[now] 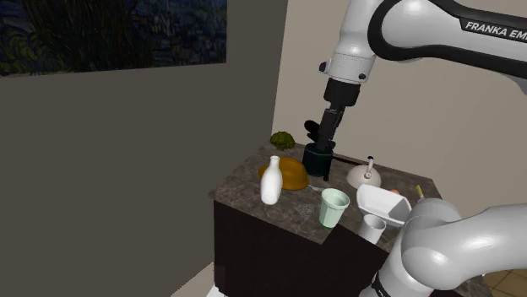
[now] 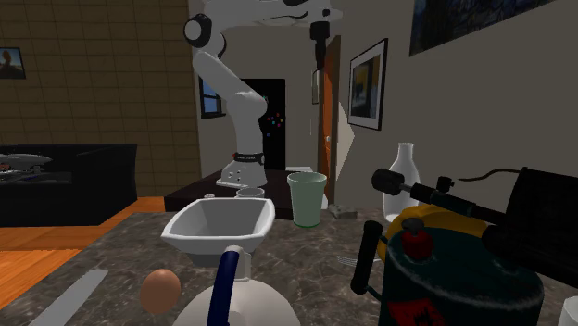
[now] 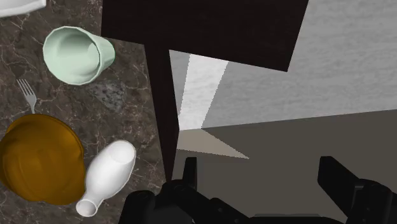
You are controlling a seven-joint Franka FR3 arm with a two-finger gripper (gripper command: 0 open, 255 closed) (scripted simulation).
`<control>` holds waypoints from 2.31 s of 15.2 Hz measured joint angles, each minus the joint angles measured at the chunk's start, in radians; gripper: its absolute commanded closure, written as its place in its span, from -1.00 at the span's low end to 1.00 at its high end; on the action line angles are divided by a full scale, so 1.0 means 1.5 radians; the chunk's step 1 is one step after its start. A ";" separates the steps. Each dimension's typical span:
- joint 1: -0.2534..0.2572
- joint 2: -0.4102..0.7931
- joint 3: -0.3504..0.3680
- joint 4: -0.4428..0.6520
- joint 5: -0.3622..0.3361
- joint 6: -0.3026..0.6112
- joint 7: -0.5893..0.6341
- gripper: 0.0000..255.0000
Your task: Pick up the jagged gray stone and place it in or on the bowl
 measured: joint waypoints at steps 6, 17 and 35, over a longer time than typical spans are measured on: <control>-0.005 0.017 -0.012 -0.068 -0.022 0.070 -0.033 -1.00; -0.033 0.123 -0.060 -0.212 -0.096 0.286 -0.121 -1.00; -0.106 0.543 -0.135 -0.205 -0.234 0.665 -0.204 -1.00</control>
